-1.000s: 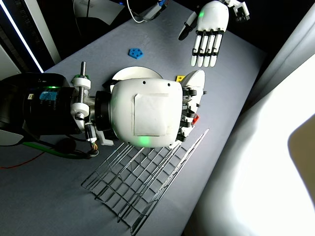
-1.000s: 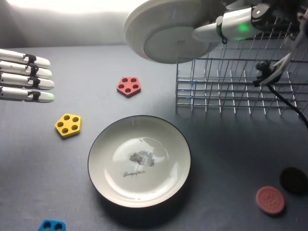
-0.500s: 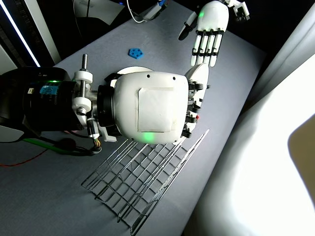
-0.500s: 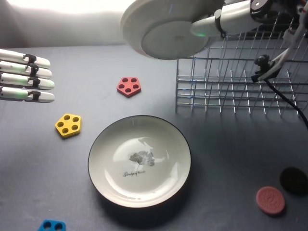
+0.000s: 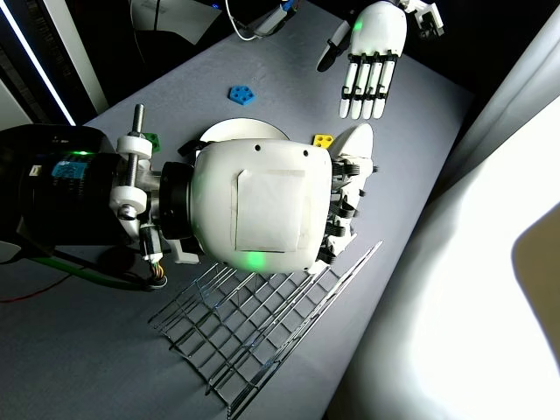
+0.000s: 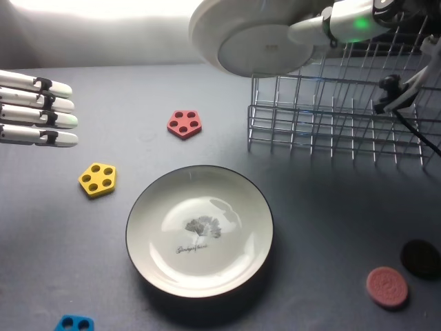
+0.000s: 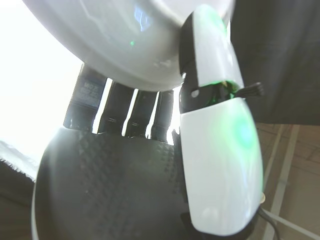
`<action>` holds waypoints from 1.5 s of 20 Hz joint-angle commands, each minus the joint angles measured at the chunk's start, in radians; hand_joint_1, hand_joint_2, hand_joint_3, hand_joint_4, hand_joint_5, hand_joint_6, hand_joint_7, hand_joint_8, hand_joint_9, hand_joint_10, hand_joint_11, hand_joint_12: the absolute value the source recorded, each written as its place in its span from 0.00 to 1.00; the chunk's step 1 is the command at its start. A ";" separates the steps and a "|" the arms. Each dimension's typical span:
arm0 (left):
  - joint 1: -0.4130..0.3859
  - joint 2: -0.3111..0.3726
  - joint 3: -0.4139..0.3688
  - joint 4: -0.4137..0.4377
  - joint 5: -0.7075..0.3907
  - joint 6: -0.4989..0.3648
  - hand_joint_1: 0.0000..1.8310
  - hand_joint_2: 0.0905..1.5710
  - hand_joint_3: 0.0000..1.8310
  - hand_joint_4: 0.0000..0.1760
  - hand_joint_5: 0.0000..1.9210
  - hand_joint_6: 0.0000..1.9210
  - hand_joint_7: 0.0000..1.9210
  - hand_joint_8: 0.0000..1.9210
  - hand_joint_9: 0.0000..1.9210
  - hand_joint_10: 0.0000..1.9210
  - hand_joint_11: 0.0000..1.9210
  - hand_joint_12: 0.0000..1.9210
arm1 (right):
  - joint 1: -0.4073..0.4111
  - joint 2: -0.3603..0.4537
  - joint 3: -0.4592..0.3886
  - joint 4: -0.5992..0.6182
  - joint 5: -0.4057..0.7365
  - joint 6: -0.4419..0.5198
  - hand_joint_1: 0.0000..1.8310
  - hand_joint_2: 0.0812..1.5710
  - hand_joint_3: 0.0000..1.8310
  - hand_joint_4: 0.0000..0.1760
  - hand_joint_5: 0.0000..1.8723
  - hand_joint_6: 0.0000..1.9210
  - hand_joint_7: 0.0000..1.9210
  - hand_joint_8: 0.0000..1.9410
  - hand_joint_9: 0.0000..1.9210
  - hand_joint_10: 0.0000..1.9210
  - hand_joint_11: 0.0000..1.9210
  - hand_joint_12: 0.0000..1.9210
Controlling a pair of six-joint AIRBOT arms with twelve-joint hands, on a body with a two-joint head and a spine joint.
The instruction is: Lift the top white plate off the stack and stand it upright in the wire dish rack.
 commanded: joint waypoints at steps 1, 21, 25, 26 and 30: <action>-0.022 0.003 0.007 -0.076 -0.043 0.003 0.00 0.57 0.00 0.00 0.00 0.00 0.01 0.00 0.01 0.00 0.00 0.00 | 0.023 0.017 0.001 0.020 0.148 0.019 0.82 0.66 0.00 0.00 0.48 0.56 0.56 0.32 0.58 0.35 0.52 0.70; -0.022 0.003 0.007 -0.075 -0.045 0.003 0.00 0.57 0.00 0.00 0.00 0.00 0.00 0.00 0.00 0.00 0.00 0.00 | 0.002 0.019 0.006 0.210 0.048 -0.024 0.76 0.66 0.00 0.00 0.50 0.57 0.59 0.32 0.57 0.42 0.64 0.18; -0.022 0.003 0.007 -0.075 -0.047 0.003 0.00 0.57 0.00 0.00 0.00 0.00 0.01 0.00 0.01 0.00 0.00 0.00 | -0.006 0.019 0.017 0.205 0.048 -0.024 0.80 0.66 0.00 0.00 0.48 0.57 0.57 0.32 0.56 0.39 0.54 0.57; -0.022 0.003 0.007 -0.075 -0.047 0.003 0.00 0.58 0.00 0.00 0.00 0.00 0.00 0.00 0.00 0.00 0.00 0.00 | -0.007 0.019 0.021 0.205 0.048 -0.024 0.77 0.66 0.00 0.00 0.49 0.58 0.57 0.33 0.56 0.44 0.56 0.39; -0.022 0.003 0.007 -0.075 -0.047 0.003 0.01 0.58 0.00 0.00 0.00 0.00 0.00 0.00 0.00 0.00 0.00 0.00 | -0.012 0.019 0.036 0.202 0.048 -0.024 0.76 0.67 0.00 0.00 0.49 0.59 0.56 0.36 0.57 0.46 0.63 0.17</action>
